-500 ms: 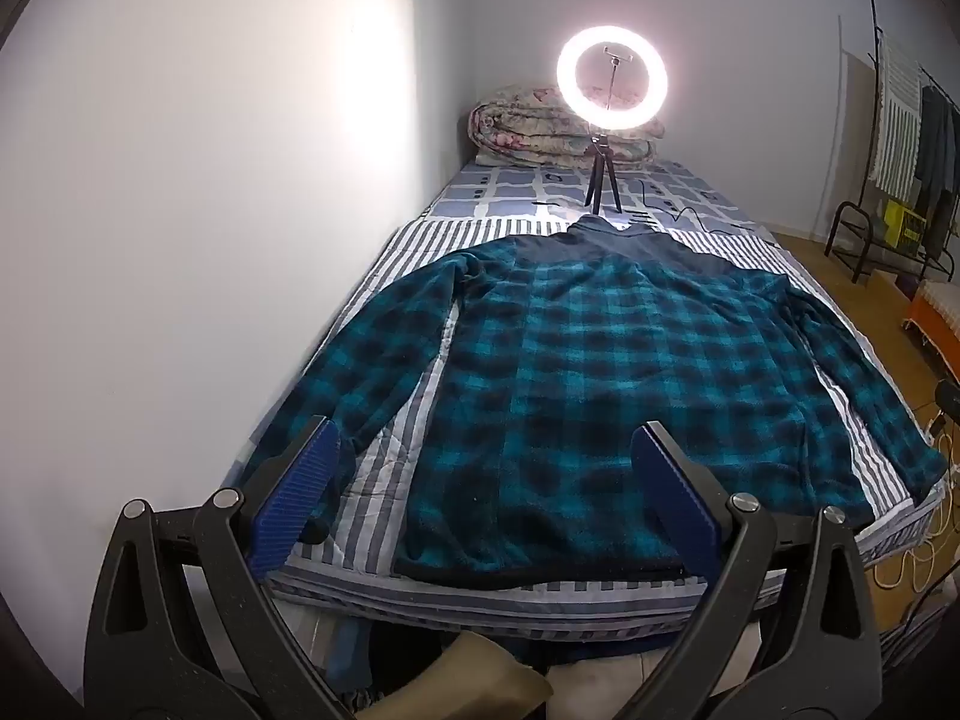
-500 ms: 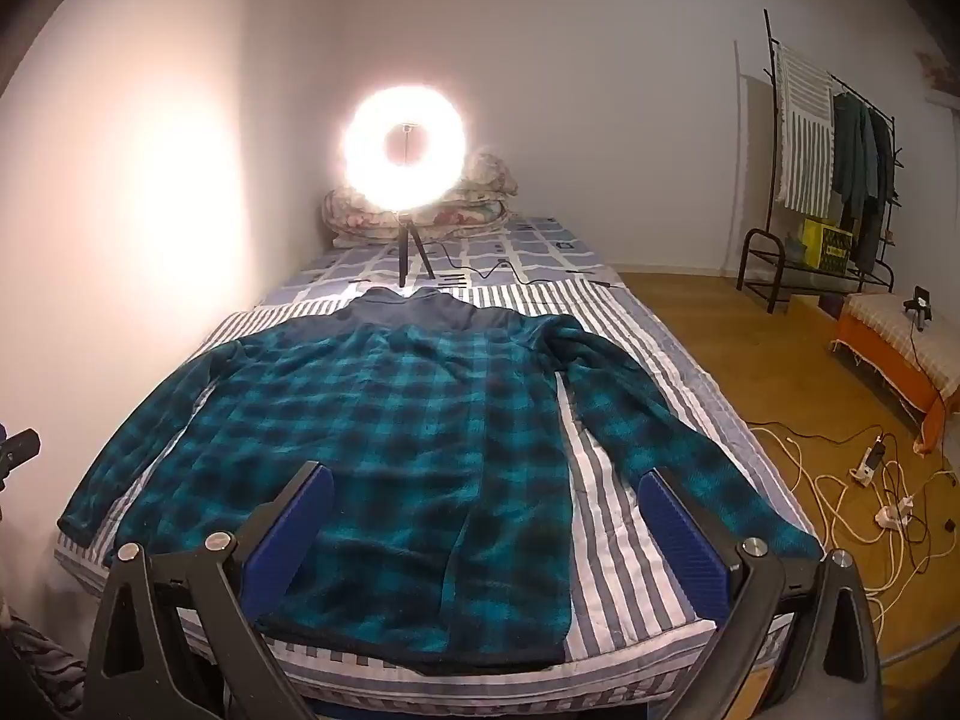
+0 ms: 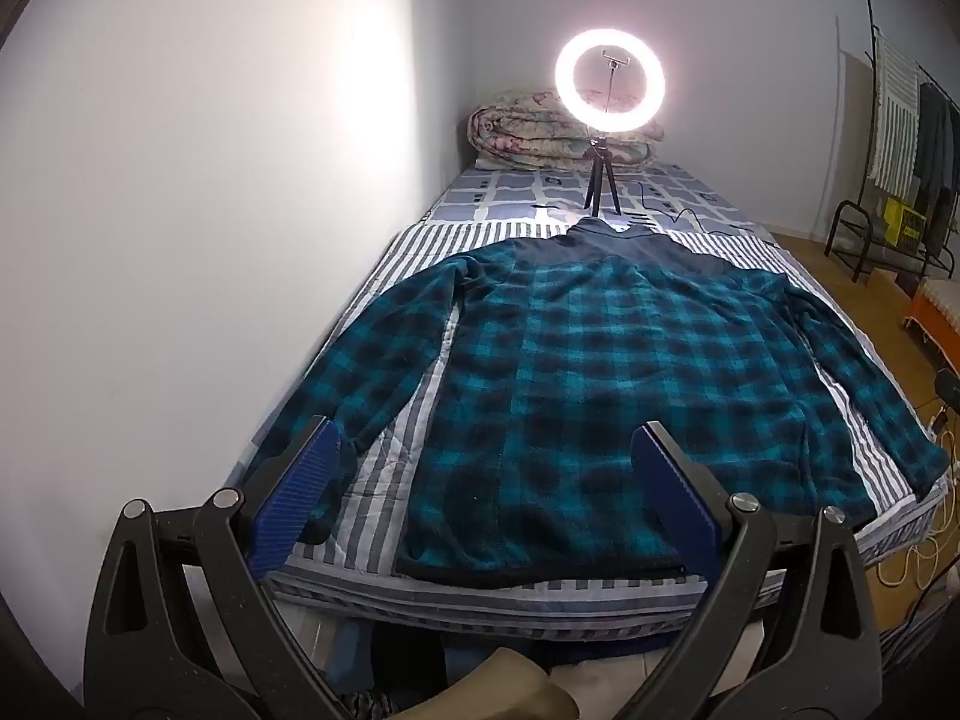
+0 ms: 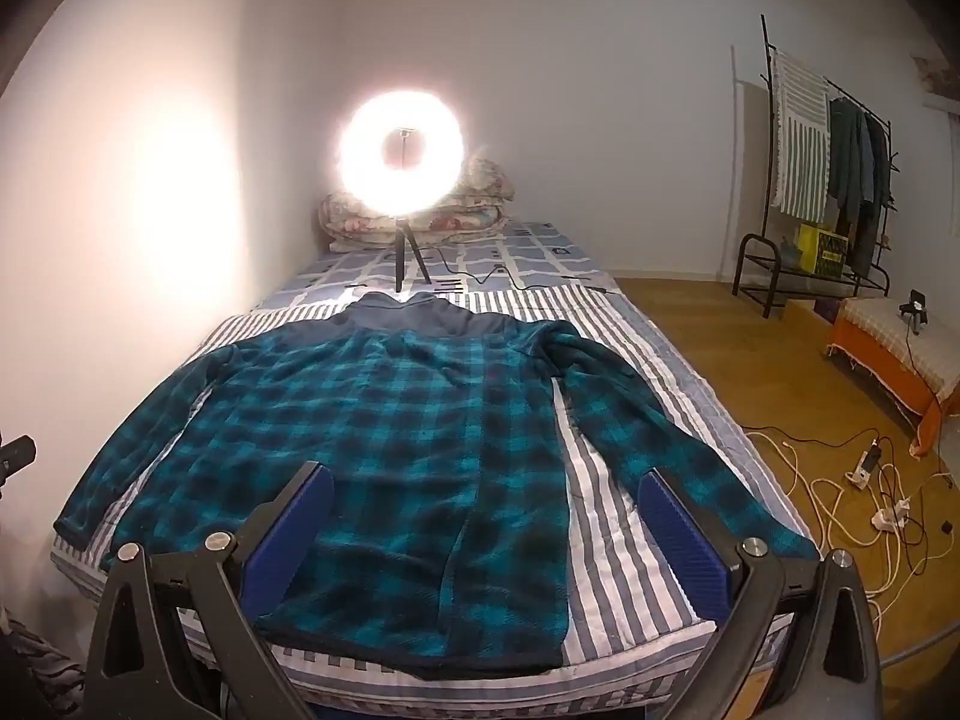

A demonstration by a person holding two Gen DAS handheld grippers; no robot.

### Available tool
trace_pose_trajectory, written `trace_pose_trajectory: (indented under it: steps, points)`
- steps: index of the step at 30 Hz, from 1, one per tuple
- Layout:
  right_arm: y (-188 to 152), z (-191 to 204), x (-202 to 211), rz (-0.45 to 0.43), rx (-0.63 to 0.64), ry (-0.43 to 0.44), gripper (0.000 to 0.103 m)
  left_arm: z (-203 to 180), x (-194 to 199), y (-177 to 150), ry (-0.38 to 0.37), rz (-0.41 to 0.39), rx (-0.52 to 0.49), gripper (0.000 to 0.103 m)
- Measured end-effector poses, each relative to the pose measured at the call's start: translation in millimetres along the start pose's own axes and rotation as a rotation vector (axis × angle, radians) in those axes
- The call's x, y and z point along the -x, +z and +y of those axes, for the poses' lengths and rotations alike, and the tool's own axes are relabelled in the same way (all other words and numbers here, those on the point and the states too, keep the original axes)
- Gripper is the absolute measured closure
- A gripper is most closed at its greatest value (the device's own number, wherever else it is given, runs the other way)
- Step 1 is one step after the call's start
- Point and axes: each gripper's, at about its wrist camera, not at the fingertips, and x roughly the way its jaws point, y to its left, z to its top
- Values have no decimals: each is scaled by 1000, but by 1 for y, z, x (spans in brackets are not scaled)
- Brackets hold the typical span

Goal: Fold large clothes

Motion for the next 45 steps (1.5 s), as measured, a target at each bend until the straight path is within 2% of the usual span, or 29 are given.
trace_pose_trajectory:
  steps: [19,45]
  points:
    - [0,1,-1,-4,-7,-1,0,7,9,16,1,-10,-2,4]
    - [1,1,2,-21,-9,-1,0,1,9,14,7,-24,-8,4]
